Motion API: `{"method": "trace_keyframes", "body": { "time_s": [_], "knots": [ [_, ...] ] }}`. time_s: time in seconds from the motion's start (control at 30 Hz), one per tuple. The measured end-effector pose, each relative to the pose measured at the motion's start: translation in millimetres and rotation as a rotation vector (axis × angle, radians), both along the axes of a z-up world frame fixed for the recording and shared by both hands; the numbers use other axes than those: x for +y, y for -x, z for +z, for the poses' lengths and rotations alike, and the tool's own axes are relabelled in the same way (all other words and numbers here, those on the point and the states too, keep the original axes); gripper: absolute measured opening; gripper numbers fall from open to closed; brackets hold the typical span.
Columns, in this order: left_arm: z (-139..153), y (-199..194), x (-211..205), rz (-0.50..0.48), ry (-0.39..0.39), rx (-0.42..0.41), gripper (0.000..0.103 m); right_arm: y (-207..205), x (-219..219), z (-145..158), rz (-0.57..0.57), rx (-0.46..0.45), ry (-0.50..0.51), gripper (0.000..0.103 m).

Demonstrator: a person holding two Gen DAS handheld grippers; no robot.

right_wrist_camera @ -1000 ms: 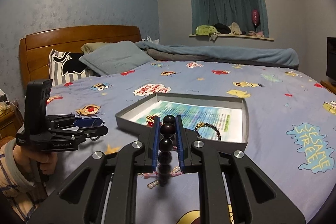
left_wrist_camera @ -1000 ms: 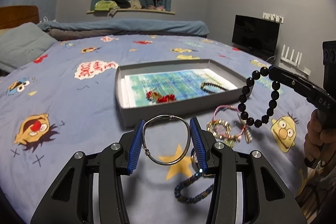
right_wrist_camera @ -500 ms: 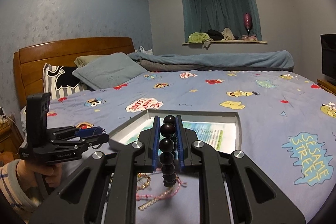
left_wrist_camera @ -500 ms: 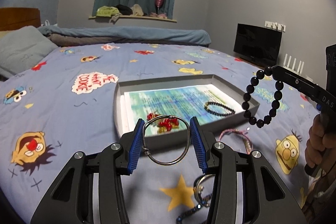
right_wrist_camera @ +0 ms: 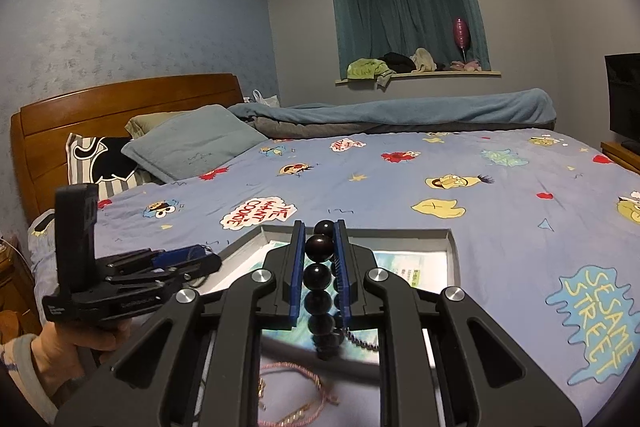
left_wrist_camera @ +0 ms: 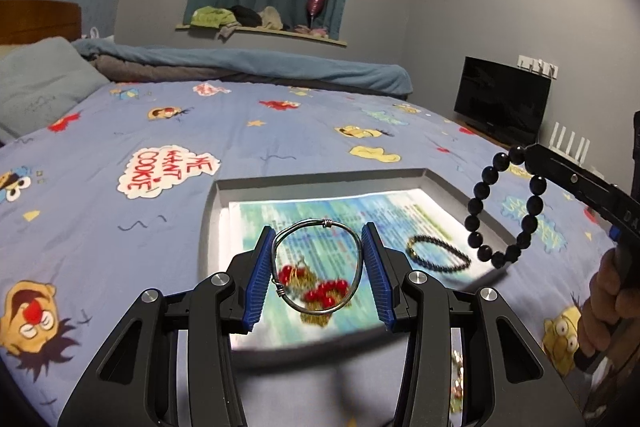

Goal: Organize jewelry
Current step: 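Carry the silver bangle and black bead bracelet into the gray box and release both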

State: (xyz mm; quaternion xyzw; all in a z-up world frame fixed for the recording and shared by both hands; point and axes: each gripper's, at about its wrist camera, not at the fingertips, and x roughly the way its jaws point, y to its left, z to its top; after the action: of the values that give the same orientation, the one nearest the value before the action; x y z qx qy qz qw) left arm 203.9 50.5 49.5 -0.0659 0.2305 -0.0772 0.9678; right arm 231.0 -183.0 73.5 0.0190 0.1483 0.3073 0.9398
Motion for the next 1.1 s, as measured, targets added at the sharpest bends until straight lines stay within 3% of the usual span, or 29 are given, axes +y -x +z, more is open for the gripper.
{"method": "trace_keyframes", "body": {
  "time_s": [0.23, 0.67, 0.97, 1.1],
  "knots": [
    [-6.2, -28.5, -6.2, -0.003, -0.001, 0.041, 0.046, -23.3, 4.7, -7.1, -0.014, 0.029, 0.005, 0.014],
    [-41.1, -69.2, -7.3, -0.034, 0.008, 0.245, 0.046, -62.8, -2.6, -55.5, -0.079, 0.201, 0.06, 0.014],
    [-46.5, -69.2, -13.5, -0.047, -0.027, 0.267, 0.048, -71.4, -2.9, -69.6, -0.102, 0.267, 0.098, 0.014],
    [-45.5, -69.0, -15.0, -0.053, -0.033, 0.26, 0.058, -70.2, -1.4, -70.5, -0.107, 0.266, 0.117, 0.015]
  ]
}}
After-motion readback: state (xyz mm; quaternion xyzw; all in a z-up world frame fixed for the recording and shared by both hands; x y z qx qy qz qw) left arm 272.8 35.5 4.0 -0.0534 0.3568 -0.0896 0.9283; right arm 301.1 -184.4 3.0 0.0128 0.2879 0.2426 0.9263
